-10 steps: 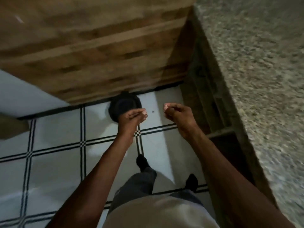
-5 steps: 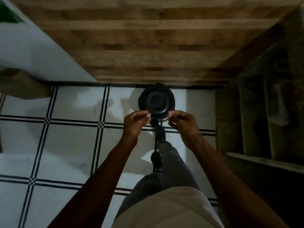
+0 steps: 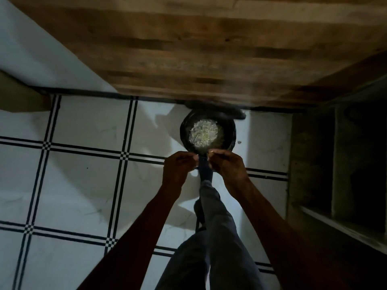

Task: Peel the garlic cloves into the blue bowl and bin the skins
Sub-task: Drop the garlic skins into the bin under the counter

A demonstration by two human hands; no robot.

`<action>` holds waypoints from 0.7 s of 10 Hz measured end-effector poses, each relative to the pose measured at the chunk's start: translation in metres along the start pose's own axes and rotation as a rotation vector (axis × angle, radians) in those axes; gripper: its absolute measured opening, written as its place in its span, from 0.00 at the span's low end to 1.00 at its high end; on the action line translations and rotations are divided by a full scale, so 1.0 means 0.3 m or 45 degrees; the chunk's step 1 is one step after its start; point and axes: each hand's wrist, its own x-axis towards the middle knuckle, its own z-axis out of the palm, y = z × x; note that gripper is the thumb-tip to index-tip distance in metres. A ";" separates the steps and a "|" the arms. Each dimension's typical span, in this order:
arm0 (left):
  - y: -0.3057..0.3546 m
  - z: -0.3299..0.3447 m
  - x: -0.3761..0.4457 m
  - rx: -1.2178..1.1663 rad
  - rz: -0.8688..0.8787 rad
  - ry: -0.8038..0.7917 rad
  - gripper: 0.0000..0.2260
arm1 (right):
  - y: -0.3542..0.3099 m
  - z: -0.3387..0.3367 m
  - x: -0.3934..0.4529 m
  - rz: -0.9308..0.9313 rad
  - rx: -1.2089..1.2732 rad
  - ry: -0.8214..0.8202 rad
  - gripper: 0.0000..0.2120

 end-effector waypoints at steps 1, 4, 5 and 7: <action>-0.107 0.050 0.183 0.034 -0.065 -0.010 0.02 | 0.064 0.038 0.183 0.043 0.021 -0.020 0.05; -0.391 0.195 0.758 0.090 -0.207 -0.037 0.08 | 0.339 0.105 0.803 0.266 -0.037 0.042 0.01; -0.482 0.220 0.950 0.364 -0.211 -0.059 0.26 | 0.370 0.111 0.943 0.339 -0.071 0.047 0.03; -0.536 0.247 1.049 0.107 -0.366 0.046 0.07 | 0.384 0.105 1.069 0.432 -0.205 0.130 0.14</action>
